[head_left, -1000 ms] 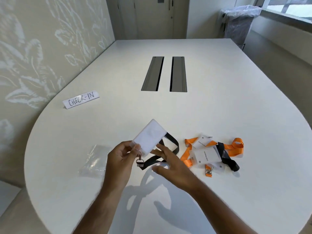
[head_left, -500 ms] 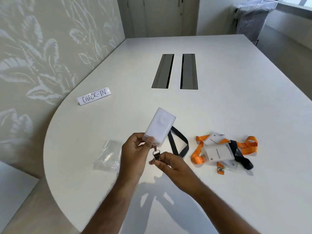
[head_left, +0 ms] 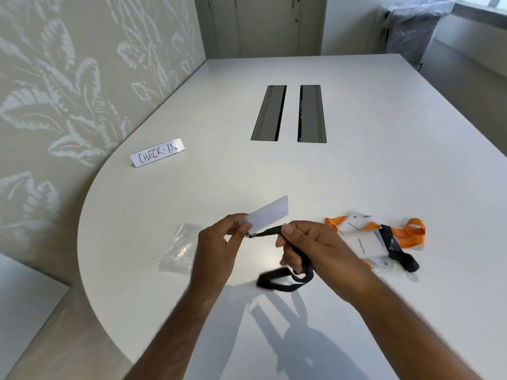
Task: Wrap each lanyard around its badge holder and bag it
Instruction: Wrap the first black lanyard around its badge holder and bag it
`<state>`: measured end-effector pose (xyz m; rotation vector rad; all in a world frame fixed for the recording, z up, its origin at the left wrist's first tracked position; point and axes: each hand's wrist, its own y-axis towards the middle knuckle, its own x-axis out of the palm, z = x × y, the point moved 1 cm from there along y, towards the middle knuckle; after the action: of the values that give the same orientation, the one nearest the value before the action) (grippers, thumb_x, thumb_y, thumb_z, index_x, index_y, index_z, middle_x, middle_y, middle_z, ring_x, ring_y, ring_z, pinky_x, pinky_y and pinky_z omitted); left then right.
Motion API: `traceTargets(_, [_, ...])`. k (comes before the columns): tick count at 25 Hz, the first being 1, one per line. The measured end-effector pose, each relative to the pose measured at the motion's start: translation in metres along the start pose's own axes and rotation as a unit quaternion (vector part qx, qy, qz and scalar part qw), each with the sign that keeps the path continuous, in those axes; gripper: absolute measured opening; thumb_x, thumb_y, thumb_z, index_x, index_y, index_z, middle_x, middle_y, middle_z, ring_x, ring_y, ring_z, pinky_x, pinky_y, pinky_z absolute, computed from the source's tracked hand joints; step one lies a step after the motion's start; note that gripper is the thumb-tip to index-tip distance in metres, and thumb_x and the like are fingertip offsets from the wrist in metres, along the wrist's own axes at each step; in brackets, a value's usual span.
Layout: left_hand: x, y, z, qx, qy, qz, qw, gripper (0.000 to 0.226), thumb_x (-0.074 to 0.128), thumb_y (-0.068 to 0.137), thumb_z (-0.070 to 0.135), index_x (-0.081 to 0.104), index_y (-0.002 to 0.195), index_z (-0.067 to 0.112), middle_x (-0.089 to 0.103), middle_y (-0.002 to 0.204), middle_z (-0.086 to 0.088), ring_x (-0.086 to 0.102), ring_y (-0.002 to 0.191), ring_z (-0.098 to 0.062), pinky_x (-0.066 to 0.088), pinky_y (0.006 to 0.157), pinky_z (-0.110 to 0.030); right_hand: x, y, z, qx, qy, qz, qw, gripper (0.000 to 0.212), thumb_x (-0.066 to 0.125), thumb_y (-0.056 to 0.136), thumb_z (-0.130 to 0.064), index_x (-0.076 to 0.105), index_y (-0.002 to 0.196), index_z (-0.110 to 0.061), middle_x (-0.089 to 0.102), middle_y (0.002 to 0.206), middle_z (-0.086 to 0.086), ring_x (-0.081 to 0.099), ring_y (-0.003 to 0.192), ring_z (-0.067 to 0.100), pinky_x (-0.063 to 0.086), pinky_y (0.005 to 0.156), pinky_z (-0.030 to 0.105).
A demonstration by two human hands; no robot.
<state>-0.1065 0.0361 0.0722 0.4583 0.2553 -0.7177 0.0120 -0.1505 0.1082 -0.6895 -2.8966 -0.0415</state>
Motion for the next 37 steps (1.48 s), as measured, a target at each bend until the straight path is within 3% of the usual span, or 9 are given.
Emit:
traceTargets(5, [-0.008,0.0,0.003,0.066,0.055,-0.058,0.995,0.018,0.069,0.099,0.023,0.077,0.112,0.032,0.076,0.103,0.032,0.073,0.099,0.004,0.05,0.085,-0.008,-0.002,0.013,-0.028,-0.051,0.057,0.009,0.997,0.032,0.061,0.105,-0.038,0.079,0.113,-0.013,0.051,0.062,-0.003,0.043,0.052,0.013,0.053,0.07,0.026])
traceTargets(10, [-0.023,-0.001,0.011,0.126,0.134,-0.098,0.978,0.018,0.065,0.102,0.033,0.076,0.111,0.044,0.067,0.109,0.046,0.063,0.106,0.0,0.038,0.092,-0.006,-0.017,0.028,-0.045,-0.053,-0.069,0.063,0.994,0.026,0.063,0.105,-0.03,0.08,0.123,-0.021,0.052,0.058,0.0,0.047,0.053,0.013,0.055,0.061,0.026])
traceTargets(18, [-0.05,0.005,0.029,0.138,0.045,-0.149,0.978,0.022,0.068,0.098,0.029,0.077,0.111,0.044,0.076,0.105,0.03,0.067,0.106,-0.005,0.046,0.091,-0.015,-0.035,0.04,-0.024,-0.009,-0.216,0.044,0.975,0.027,0.061,0.107,-0.01,0.077,0.126,-0.022,0.068,0.069,-0.001,0.058,0.05,0.005,0.05,0.059,0.013])
traceTargets(20, [-0.055,0.009,0.031,0.114,-0.011,-0.137,0.984,0.027,0.071,0.094,0.025,0.077,0.108,0.048,0.078,0.104,0.024,0.072,0.106,-0.008,0.051,0.092,-0.017,-0.034,0.038,-0.016,0.025,-0.206,0.022,0.978,0.031,0.061,0.107,-0.01,0.079,0.126,-0.026,0.076,0.085,0.011,0.067,0.057,0.023,0.062,0.068,0.031])
traceTargets(23, [-0.058,0.014,0.032,0.093,-0.092,-0.114,0.985,0.023,0.075,0.091,0.025,0.081,0.105,0.042,0.081,0.105,0.014,0.075,0.103,-0.009,0.054,0.091,-0.016,-0.031,0.034,-0.008,0.019,-0.209,-0.058,0.976,0.031,0.062,0.103,-0.005,0.079,0.125,-0.02,0.083,0.108,-0.004,0.077,0.087,0.009,0.059,0.083,0.025])
traceTargets(25, [-0.058,0.018,0.033,0.074,-0.141,-0.087,0.983,0.019,0.076,0.087,0.031,0.081,0.103,0.04,0.082,0.104,0.009,0.076,0.101,-0.009,0.055,0.09,-0.019,-0.025,0.032,-0.002,0.017,-0.213,-0.064,0.975,0.023,0.072,0.101,-0.008,0.081,0.119,-0.019,0.082,0.116,-0.003,0.076,0.111,0.014,0.059,0.098,0.029])
traceTargets(29, [-0.06,0.029,0.027,0.026,-0.193,-0.02,0.981,0.019,0.08,0.083,0.035,0.081,0.102,0.033,0.082,0.099,0.002,0.077,0.092,-0.016,0.059,0.087,-0.026,-0.019,0.027,0.007,-0.002,-0.186,-0.004,0.983,0.008,0.08,0.095,-0.016,0.08,0.097,-0.009,0.068,0.095,0.017,0.073,0.076,0.03,0.054,0.073,0.045])
traceTargets(33, [-0.052,0.033,0.02,0.001,-0.136,0.003,0.991,0.018,0.077,0.088,0.027,0.081,0.104,0.034,0.082,0.098,0.006,0.079,0.09,-0.015,0.058,0.083,-0.023,-0.011,0.018,0.007,-0.032,-0.19,-0.003,0.981,0.01,0.082,0.094,-0.022,0.084,0.102,-0.017,0.067,0.104,0.001,0.067,0.073,0.025,0.055,0.066,0.044])
traceTargets(37, [-0.044,0.035,0.015,0.004,-0.038,0.037,0.999,0.022,0.075,0.09,0.022,0.079,0.099,0.042,0.08,0.093,0.019,0.077,0.088,-0.009,0.058,0.081,-0.022,-0.006,0.01,-0.005,-0.047,-0.154,-0.001,0.987,0.004,0.08,0.093,-0.026,0.082,0.097,-0.026,0.066,0.105,0.006,0.069,0.077,0.032,0.049,0.064,0.044])
